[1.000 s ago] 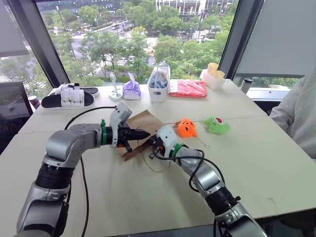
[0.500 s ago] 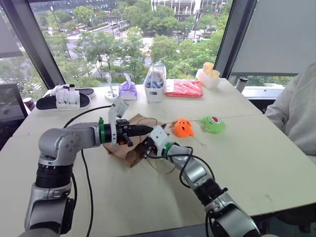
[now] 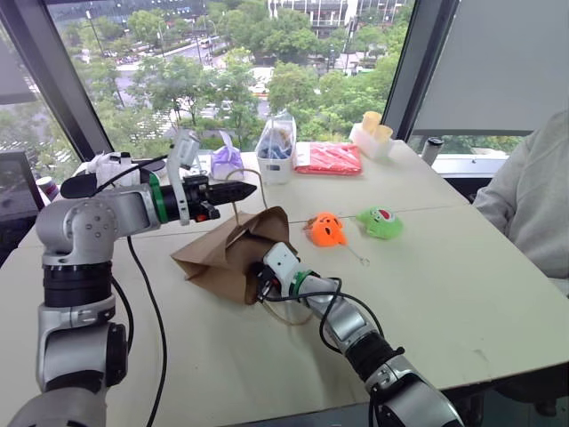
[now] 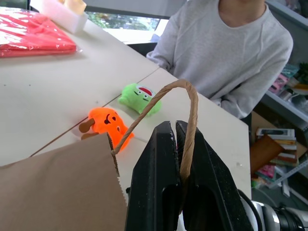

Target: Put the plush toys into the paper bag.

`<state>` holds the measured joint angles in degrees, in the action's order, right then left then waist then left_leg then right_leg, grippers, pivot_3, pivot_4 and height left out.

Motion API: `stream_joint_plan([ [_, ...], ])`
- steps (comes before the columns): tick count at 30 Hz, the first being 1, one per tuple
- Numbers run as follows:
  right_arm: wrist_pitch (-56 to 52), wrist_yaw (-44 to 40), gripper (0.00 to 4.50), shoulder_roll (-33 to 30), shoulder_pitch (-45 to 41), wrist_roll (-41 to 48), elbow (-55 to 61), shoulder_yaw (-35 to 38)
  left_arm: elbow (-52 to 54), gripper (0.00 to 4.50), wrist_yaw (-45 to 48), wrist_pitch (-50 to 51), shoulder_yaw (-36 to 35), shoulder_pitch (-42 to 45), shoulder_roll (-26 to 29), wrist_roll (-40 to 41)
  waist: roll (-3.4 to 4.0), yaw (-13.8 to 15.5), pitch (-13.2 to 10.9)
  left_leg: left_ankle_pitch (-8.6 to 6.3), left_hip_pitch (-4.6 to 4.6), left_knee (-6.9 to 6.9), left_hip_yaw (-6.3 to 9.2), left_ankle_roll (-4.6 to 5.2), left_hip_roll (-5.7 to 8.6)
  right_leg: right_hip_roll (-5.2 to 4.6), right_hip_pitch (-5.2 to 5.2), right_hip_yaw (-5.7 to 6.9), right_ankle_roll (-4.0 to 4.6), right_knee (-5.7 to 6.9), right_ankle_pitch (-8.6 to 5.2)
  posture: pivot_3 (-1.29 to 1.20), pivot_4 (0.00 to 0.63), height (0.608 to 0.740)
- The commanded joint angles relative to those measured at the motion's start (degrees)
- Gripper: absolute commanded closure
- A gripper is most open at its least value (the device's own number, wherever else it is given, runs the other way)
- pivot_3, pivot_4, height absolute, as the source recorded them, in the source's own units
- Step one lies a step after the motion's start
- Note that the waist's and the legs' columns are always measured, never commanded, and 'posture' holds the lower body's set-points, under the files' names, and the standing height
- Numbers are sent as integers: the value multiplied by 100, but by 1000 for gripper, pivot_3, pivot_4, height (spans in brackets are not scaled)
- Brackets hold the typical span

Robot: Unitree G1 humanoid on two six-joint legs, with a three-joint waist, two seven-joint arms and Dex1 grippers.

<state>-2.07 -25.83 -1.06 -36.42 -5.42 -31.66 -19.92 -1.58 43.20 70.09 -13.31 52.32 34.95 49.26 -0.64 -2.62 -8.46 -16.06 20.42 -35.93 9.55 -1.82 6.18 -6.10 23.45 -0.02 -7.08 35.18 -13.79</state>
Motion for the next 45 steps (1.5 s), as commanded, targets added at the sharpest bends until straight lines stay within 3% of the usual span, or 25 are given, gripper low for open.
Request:
stream_joint_plan([
  [1, 10, -35, 4500, 117, 33, -44, 171, -36, 190, 4399, 124, -37, -273, 106, 118, 287, 0, 0, 0, 0, 0, -1, 0, 0, 0, 0, 0, 0, 0, 0, 0, 0, 150, 740],
  [9, 55, -187, 4500, 405, 40, 369, 493, 233, 819, 4399, 746, 178, -17, -211, 664, 656, 2, -18, -1, -3, 0, 2, -1, -5, -4, 4, 5, -4, 0, 2, 0, 0, 150, 740],
  [17, 332, -517, 4500, 659, -387, 409, 72, 198, 1363, 4399, 533, 222, 12, -715, 538, 939, 1, 4, 0, -4, -2, -7, 2, -7, -6, 16, 0, -19, 1, 3, 0, 0, 150, 740],
  [25, 581, -1155, 4500, 965, -486, 335, -344, -121, 1541, 4399, 666, -373, 219, -1020, 703, 562, 2, -9, 0, -5, -3, 1, -2, -9, -8, 21, 7, -36, 2, 4, 0, 0, 150, 740],
  [35, -103, -1248, 4500, 287, 261, 463, 1587, -13, 1145, 4399, 1982, -2433, 1230, -1343, 1572, -1066, 1, 25, 0, -6, -2, -3, 0, -9, -5, 48, 9, -100, 1, -2, 0, 0, 150, 740],
  [41, -1202, -1672, 4500, -175, 659, 930, 3197, 31, 735, 4399, 2454, -3171, 1497, -1226, 1525, -1573, 2, 9, 0, -7, 0, 6, -5, -8, -12, 54, 14, -107, 1, 1, 0, 0, 150, 740],
  [45, -1645, -1960, 4500, -455, 701, 1119, 3664, -70, 720, 4399, 2618, -3162, 1576, -1063, 1319, -1519, 1, 20, 0, -7, 2, 5, -5, -6, -13, 54, 13, -107, 1, 0, 0, 0, 150, 740],
])
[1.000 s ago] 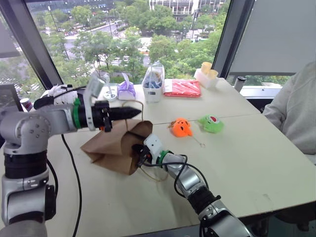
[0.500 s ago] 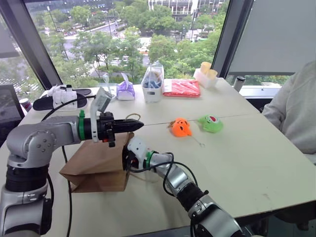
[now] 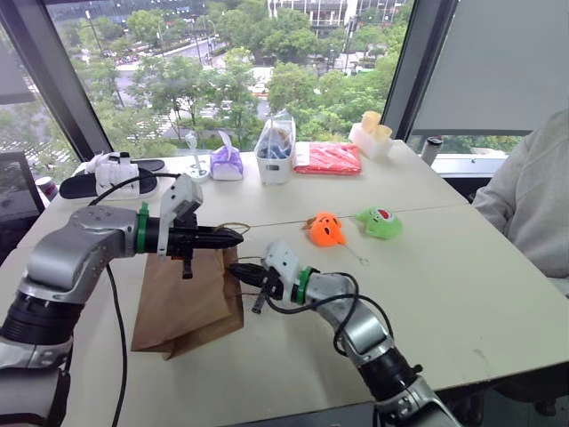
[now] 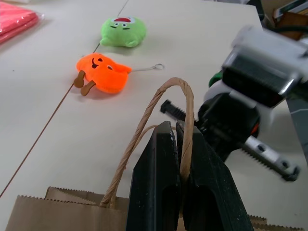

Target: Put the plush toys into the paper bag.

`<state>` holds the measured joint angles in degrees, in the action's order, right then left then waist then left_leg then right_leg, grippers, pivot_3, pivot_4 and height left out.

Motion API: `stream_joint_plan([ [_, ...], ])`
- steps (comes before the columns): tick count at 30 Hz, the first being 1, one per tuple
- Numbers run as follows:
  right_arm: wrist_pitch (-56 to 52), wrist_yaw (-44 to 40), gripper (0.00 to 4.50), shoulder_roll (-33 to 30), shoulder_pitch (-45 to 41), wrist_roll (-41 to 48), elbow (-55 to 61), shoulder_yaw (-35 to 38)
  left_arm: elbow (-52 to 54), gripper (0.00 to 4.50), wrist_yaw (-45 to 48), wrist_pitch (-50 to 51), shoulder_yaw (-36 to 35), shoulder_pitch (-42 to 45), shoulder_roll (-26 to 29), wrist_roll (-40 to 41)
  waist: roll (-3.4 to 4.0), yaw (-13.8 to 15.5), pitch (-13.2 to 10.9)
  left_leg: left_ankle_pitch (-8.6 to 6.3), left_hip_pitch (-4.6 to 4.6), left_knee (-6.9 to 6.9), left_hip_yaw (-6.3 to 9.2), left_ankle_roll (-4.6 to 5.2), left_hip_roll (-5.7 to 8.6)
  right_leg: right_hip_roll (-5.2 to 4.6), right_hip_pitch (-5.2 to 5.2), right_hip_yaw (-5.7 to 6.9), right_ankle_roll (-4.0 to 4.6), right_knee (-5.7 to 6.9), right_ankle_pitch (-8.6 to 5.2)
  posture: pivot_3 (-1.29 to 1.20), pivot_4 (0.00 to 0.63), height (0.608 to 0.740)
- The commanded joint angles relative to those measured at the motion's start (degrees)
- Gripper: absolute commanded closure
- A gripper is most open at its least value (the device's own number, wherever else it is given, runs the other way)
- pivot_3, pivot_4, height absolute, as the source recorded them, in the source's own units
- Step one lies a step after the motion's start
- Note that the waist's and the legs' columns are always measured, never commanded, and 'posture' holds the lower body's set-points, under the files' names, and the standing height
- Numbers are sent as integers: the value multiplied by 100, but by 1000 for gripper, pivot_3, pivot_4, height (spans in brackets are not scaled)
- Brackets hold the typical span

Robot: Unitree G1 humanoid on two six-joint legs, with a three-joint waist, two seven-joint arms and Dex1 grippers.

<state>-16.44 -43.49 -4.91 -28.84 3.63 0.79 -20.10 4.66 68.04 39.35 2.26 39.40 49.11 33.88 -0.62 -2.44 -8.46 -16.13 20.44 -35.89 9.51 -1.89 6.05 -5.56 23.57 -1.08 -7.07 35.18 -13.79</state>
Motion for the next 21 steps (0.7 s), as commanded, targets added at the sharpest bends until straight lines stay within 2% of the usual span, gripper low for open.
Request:
stream_joint_plan([
  [1, -233, -248, 4500, -101, -101, 234, 394, -72, 122, 4399, 163, -53, 48, 274, -166, 58, -1, 8, 1, 0, 0, -2, 0, 1, 0, 0, -2, 0, 0, 0, 0, 0, 150, 740],
  [6, -110, -405, 4500, -160, -338, 230, 46, -117, 196, 4399, 316, -18, 134, 381, -328, 74, -1, -3, 1, -1, -1, -4, -1, 2, 0, 0, -2, 0, 0, 1, 0, 0, 150, 740],
  [14, 841, -1027, 4500, -264, -1031, 228, -1624, -56, 434, 4399, 635, 187, 354, 715, -561, 216, -3, -5, 1, 0, -2, -5, -4, 1, 0, 0, -4, -1, -1, 0, 0, 0, 150, 740],
  [21, 1202, -1585, 4500, -13, -1168, 514, -2239, 34, 389, 4399, 646, 233, 296, 824, -636, 225, -2, -7, 1, 0, 0, -4, -4, 1, 0, 0, -1, -1, -1, 1, 0, 0, 150, 740],
])
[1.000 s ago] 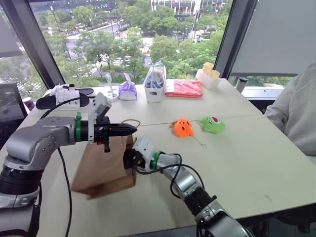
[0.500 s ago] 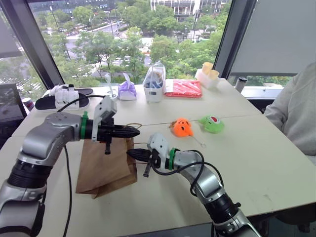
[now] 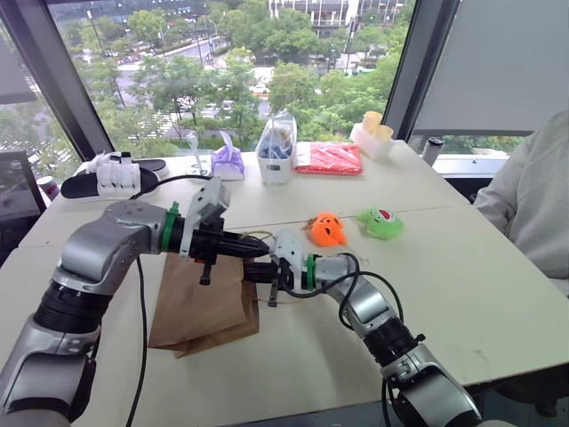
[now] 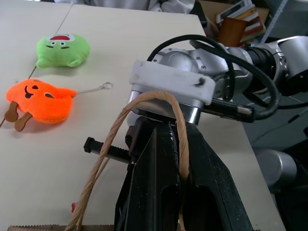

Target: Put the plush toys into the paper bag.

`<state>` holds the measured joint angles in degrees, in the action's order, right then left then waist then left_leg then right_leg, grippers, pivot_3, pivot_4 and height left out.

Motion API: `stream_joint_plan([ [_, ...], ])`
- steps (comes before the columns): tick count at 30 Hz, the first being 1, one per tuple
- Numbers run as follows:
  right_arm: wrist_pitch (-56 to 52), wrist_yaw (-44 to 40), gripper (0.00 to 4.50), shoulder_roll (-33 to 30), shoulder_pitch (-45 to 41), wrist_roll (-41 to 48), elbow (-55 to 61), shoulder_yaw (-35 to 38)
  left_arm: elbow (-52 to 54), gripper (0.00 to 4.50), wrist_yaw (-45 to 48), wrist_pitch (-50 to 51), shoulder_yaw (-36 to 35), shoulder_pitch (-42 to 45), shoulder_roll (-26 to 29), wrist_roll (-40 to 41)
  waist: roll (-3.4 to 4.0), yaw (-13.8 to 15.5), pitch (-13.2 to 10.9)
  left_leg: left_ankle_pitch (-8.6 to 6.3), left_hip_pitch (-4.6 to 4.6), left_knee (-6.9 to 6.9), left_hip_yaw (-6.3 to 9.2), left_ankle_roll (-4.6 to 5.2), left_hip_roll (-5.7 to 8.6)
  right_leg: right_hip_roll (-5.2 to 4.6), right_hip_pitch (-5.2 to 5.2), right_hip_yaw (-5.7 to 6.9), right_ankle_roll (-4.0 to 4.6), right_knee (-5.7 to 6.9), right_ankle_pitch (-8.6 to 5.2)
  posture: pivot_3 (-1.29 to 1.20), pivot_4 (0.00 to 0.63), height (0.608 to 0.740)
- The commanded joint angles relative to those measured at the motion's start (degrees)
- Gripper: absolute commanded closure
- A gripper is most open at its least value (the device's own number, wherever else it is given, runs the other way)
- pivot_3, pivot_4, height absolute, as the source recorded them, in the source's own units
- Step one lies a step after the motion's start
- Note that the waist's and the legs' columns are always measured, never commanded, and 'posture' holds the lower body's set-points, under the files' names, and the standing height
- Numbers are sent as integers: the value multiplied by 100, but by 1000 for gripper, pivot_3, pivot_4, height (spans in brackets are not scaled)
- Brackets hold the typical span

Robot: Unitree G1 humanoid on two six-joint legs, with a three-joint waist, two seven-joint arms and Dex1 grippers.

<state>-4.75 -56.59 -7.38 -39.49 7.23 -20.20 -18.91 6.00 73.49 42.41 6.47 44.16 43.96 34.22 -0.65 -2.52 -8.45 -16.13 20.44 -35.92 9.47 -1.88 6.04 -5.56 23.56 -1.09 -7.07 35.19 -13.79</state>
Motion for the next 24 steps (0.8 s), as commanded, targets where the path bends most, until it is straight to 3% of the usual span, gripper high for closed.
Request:
stream_joint_plan([
  [1, 81, -395, 4500, 302, -114, 211, -197, -106, 243, 4399, 89, -44, -148, 387, -153, 229, 0, -1, 0, 0, 0, 0, 0, 0, 0, 0, 0, 0, 0, 0, 0, 0, 150, 740],
  [12, 916, -610, 4500, 1275, -553, -213, -1840, -375, 276, 4399, -38, 94, -334, 465, -247, 298, 1, 2, 0, 0, -2, -2, 2, -1, 0, 2, -1, -1, 0, 3, 0, 0, 150, 740],
  [24, 1891, -315, 4500, 1252, -496, -681, -2588, -284, 240, 4399, -50, 339, -597, 421, 57, 339, 2, -19, -1, 1, -1, 1, 2, -2, 0, 3, 6, -2, 0, 10, 0, 0, 150, 740],
])
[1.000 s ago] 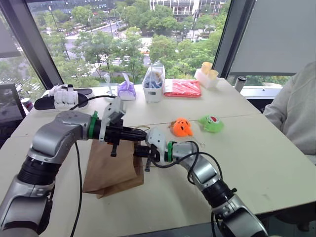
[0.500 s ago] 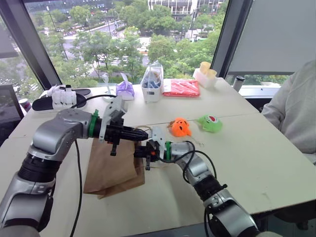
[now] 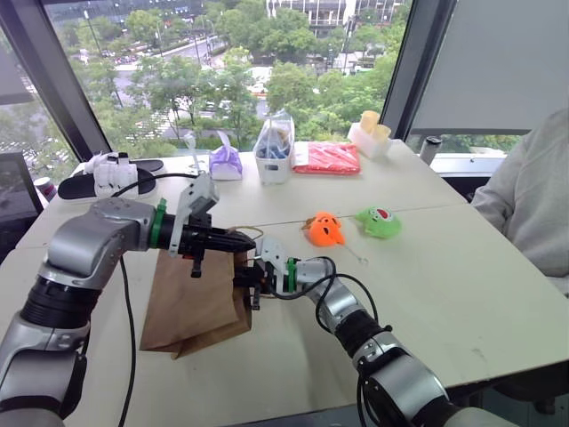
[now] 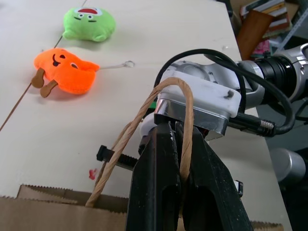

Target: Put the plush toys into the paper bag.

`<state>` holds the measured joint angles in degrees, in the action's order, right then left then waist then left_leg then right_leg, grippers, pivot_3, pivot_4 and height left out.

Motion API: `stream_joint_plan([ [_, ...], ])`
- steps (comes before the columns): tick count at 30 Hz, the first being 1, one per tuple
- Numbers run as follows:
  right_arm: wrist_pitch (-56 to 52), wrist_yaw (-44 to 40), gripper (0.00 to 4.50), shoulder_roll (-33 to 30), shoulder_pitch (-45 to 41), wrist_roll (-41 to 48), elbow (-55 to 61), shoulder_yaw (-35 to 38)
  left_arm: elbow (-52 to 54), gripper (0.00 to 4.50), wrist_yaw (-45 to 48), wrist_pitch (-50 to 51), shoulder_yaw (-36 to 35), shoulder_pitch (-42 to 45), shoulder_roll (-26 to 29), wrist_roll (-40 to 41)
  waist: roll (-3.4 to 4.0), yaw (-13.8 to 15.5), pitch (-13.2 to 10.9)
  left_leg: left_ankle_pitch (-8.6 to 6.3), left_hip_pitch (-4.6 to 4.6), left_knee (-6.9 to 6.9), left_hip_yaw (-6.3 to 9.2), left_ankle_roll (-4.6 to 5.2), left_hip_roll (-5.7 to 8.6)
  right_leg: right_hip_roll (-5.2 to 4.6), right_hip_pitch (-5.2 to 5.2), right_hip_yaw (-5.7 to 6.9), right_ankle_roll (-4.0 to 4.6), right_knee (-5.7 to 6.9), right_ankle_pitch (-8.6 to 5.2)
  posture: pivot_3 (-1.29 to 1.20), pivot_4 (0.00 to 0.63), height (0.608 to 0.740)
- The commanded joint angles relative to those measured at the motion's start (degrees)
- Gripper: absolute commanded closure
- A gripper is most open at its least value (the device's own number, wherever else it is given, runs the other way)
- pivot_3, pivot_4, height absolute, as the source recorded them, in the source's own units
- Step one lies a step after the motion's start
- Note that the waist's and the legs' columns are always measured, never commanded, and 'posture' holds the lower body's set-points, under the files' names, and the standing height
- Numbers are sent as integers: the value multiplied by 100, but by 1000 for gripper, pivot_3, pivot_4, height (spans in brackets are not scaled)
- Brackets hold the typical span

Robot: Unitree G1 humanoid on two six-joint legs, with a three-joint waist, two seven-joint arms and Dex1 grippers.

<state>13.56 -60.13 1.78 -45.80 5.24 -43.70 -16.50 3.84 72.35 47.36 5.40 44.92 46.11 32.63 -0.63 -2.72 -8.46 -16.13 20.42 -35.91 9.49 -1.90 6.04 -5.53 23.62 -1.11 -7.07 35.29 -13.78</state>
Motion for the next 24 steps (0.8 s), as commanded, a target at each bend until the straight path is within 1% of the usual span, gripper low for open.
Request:
stream_joint_plan([
  [1, 121, 76, 4500, 356, 161, -511, -230, -542, 428, 4399, 42, -172, -502, 352, -167, 478, 0, 1, 0, 0, 0, 0, 0, 0, 0, 0, 0, 0, 0, 0, 0, 0, 150, 740],
  [4, 251, 125, 4500, 379, 247, -663, -190, -687, 407, 4399, 0, -213, -529, 338, -191, 447, -5, 1, 3, 0, -1, -1, 0, 0, 0, 0, -1, 0, 0, 0, 0, 0, 150, 740],
  [8, 485, 430, 4500, 229, 343, -1427, -279, -1197, 260, 4399, -192, -613, -630, 453, -338, 249, -8, -3, 5, -3, 0, -1, -2, -4, 0, 1, 3, -3, 0, 2, 0, 0, 150, 740],
  [10, 510, 537, 4500, 154, 367, -1623, -297, -1323, 251, 4399, -149, -871, -555, 513, -311, 103, -9, 4, 5, -2, -1, -7, -5, -5, 0, 2, 2, -6, 0, 3, 0, 0, 150, 740],
  [14, 306, 617, 4500, 153, 443, -1470, -57, -1164, 285, 4399, -103, -856, -524, 584, -288, 175, -12, 29, 7, 1, -15, -14, 6, -10, 0, 7, -5, -5, 0, 2, 0, 0, 150, 740],
  [19, -61, 1026, 4500, 79, 432, -1450, 208, -933, 336, 4399, 56, -933, -437, 478, -108, 88, -11, 13, 7, 1, -8, -14, 5, -11, -1, 8, -7, -7, 0, 13, 0, 0, 150, 740],
  [21, -404, 1314, 4500, -9, 448, -1420, 477, -718, 380, 4399, 187, -1324, -282, 285, 68, -240, -11, 13, 7, 1, -6, -12, 6, -11, -1, 8, -4, -8, 0, 14, 0, 0, 150, 740],
  [24, -1098, 1905, 4500, -237, 549, -1538, 1207, -411, 175, 4399, 239, -2361, -62, 27, 175, -940, -10, 28, 6, 1, -6, -9, 4, -12, -1, 7, -4, -11, 1, 12, 0, 0, 150, 740],
])
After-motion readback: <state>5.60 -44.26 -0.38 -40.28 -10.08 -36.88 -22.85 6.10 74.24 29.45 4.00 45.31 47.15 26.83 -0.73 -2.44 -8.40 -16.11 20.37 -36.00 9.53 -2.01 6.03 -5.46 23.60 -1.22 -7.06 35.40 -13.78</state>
